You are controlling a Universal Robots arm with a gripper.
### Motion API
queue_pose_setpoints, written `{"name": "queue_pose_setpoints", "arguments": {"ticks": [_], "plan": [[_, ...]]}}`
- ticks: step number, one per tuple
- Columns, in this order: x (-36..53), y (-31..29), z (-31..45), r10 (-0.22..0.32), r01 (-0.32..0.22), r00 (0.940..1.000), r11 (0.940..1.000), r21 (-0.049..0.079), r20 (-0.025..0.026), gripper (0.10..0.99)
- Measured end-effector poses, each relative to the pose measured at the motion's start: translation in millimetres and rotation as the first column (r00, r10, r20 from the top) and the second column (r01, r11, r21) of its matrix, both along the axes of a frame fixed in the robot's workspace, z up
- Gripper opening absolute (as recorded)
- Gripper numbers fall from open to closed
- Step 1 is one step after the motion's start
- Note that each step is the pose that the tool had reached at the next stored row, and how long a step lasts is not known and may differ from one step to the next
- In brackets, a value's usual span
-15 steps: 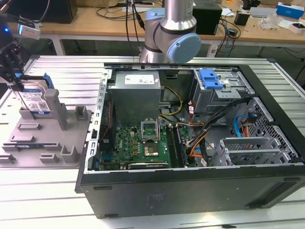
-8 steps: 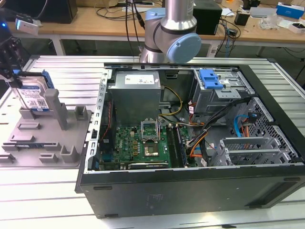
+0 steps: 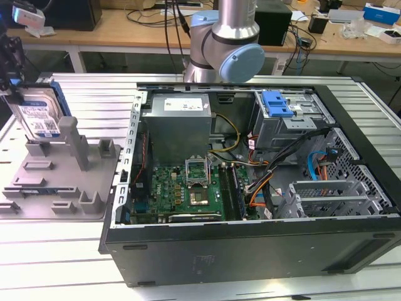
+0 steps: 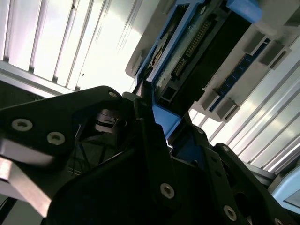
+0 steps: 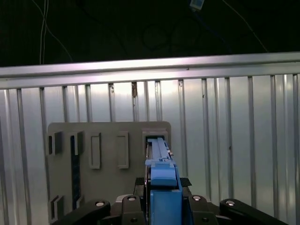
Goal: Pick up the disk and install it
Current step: 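Pick up the disk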
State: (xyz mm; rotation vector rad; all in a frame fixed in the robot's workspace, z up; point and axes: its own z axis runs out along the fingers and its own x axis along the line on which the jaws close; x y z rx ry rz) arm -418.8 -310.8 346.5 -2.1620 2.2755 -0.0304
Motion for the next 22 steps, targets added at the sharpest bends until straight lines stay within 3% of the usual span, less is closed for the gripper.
{"name": "queue_pose_setpoints", "arguments": {"ticks": [3,11,13,17,22], "plan": [[0.0,0.0,24.5,0.0,0.0,1.0,1.0,0.0,0.0001,0.365],[0.0,0.0,69.5,0.0,0.0,1.0,1.0,0.0,0.0001,0.365],[0.0,-0.1,84.6,0.0,0.0,1.0,1.0,0.0,0.0,0.365],[0.0,-0.4,103.7,0.0,0.0,1.0,1.0,0.0,0.0,0.365],[0.0,-1.6,143.7,0.0,0.0,1.0,1.0,0.001,-0.0001,0.365]]}}
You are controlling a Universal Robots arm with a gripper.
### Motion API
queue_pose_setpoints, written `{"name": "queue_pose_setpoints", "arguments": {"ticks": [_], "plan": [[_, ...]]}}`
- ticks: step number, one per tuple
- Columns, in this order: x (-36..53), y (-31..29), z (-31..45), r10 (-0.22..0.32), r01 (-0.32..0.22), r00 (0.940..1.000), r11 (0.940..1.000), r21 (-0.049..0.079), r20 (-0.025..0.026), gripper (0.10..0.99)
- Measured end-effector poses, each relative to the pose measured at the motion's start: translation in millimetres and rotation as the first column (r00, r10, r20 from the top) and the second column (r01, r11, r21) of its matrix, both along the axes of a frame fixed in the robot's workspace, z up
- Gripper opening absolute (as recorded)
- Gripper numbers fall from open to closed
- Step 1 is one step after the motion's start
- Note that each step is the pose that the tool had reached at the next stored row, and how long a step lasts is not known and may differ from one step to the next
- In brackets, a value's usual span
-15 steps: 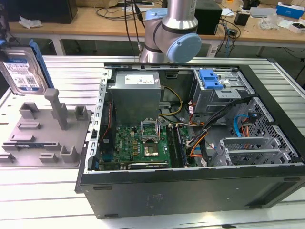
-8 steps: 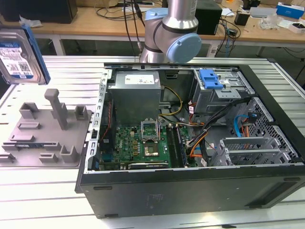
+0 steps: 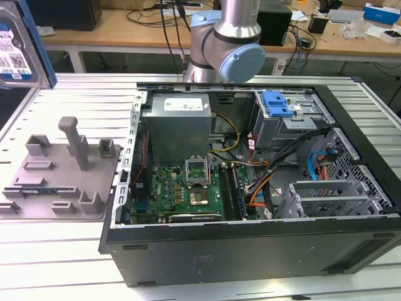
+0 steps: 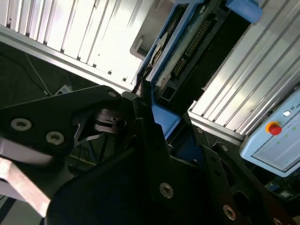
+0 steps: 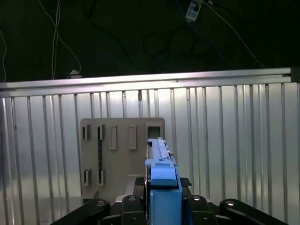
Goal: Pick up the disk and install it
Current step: 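Pick up the disk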
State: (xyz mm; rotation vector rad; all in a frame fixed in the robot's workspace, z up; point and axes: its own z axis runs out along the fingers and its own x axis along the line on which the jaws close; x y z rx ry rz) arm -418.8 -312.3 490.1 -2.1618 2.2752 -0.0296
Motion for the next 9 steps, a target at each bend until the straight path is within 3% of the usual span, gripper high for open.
{"name": "queue_pose_setpoints", "arguments": {"ticks": [2,3,9], "plan": [[0.0,-1.0,15.2,0.0,0.0,1.0,1.0,0.0,0.0001,0.365],[0.0,-1.2,18.6,0.0,0.0,1.0,1.0,0.0,0.0001,0.365],[0.5,-3.3,19.3,0.0,0.0,1.0,1.0,0.001,0.0001,0.365]]}}
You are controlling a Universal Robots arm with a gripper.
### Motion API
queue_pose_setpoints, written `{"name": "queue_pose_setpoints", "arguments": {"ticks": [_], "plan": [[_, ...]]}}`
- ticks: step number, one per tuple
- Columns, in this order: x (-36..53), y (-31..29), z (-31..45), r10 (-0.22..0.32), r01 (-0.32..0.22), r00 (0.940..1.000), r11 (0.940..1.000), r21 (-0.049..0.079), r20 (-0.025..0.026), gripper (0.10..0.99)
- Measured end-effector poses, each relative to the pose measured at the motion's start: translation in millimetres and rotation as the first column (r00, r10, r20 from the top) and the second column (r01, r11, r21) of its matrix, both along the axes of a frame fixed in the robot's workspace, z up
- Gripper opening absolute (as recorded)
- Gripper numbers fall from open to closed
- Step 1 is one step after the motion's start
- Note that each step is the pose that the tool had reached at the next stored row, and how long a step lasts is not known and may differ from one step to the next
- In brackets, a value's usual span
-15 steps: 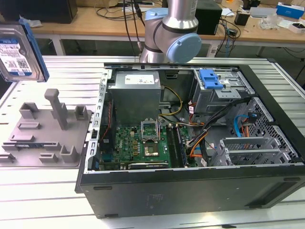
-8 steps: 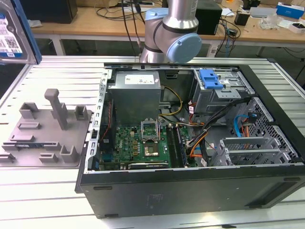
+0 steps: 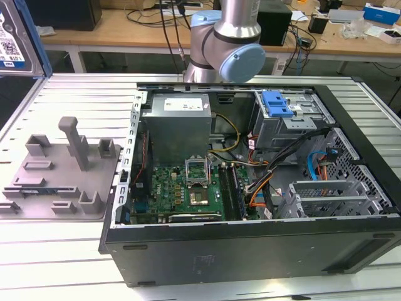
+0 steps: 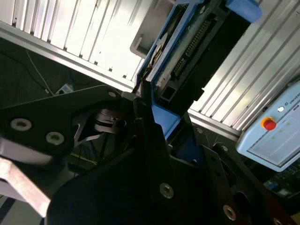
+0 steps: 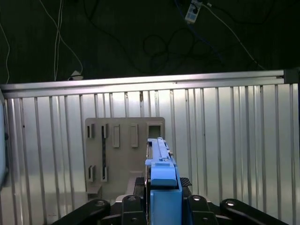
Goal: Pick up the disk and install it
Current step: 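Pick up the disk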
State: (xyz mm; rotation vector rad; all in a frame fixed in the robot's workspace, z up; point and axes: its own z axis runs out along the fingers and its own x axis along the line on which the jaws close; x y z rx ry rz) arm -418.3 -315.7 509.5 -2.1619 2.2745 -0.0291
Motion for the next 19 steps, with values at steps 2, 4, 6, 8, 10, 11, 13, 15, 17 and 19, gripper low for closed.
{"name": "queue_pose_setpoints", "arguments": {"ticks": [2,4,6,8,10,11,13,15,17,19], "plan": [[4.9,-5.8,0.1,0.003,-0.003,1.0,1.0,0.0,0.0,0.365],[15.1,-13.1,0.1,0.003,-0.003,1.0,1.0,0.0,-0.0004,0.365],[23.7,-17.7,0.0,0.003,-0.003,1.0,1.0,0.0,-0.0031,0.365],[33.3,-21.9,0.1,0.003,-0.003,1.0,1.0,0.0,-0.0086,0.365],[43.1,-26.4,0.1,0.003,-0.003,0.9999,1.0,0.0,-0.0147,0.365],[47.0,-28.1,0.0,0.003,-0.003,0.9999,1.0,0.0,-0.0169,0.365],[64.1,-35.8,0.1,0.003,-0.003,0.9997,1.0,0.0,-0.0254,0.365],[86.3,-44.1,0.1,0.003,-0.003,0.9995,1.0,0.0,-0.0311,0.365],[95.7,-47.5,0.0,0.003,-0.003,0.9995,1.0,0.0,-0.0329,0.365],[107.0,-51.9,0.0,0.003,-0.003,0.9994,1.0,0.0,-0.0343,0.365]]}}
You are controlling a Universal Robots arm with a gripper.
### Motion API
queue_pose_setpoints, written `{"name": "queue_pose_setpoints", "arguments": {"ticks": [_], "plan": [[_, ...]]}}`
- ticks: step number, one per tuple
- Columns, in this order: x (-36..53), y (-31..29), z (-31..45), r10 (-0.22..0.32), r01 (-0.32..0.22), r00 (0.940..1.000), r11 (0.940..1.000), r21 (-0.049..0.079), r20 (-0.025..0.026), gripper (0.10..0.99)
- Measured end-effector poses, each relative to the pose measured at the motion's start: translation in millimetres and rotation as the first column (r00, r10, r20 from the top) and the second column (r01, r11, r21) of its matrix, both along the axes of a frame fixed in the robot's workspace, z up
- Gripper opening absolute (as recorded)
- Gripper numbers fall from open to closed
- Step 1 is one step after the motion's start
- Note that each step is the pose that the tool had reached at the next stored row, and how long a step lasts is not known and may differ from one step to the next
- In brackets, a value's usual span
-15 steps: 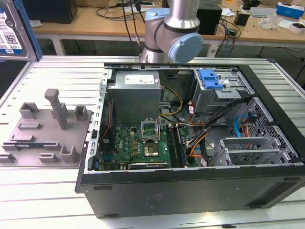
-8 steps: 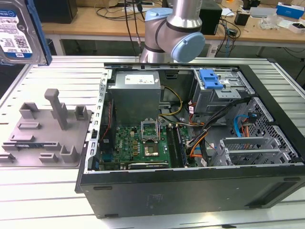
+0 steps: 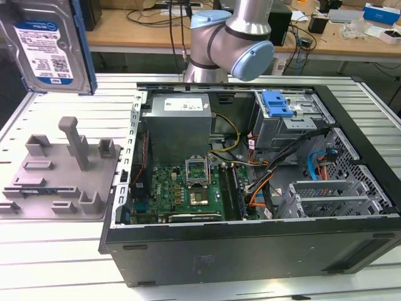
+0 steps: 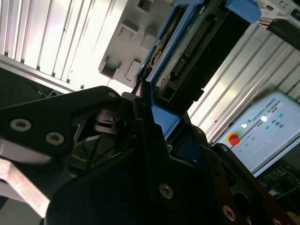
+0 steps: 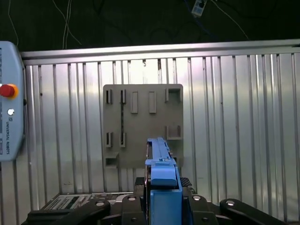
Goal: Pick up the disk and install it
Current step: 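Pick up the disk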
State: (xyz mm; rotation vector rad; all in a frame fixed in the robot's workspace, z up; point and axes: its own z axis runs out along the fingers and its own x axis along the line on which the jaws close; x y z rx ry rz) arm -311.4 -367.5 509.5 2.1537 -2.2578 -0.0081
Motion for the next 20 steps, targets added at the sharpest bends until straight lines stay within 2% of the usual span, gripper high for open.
{"name": "queue_pose_setpoints", "arguments": {"ticks": [2,4,10,12,14,16,18,19,20], "plan": [[9.0,-3.3,0.0,0.0,0.0,1.0,1.0,0.0,-0.0006,0.365],[21.7,-7.8,0.0,0.0,0.0,1.0,1.0,0.0,-0.0007,0.365],[73.2,-22.3,0.0,0.0,0.0,1.0,1.0,0.0,-0.0023,0.365],[82.9,-24.4,0.0,0.0,0.0,1.0,1.0,0.0,-0.0025,0.365],[98.9,-27.8,0.0,0.0,0.0,1.0,1.0,0.0,-0.0029,0.365],[109.6,-30.1,0.0,0.0,0.0,1.0,1.0,0.0,-0.003,0.365],[124.3,-33.2,0.0,0.0,0.0,1.0,1.0,0.0,-0.0032,0.365],[136.4,-35.4,0.0,0.0,0.0,1.0,1.0,0.0,-0.0032,0.365],[142.8,-36.5,0.0,0.0,0.0,1.0,1.0,0.0,-0.0033,0.365]]}}
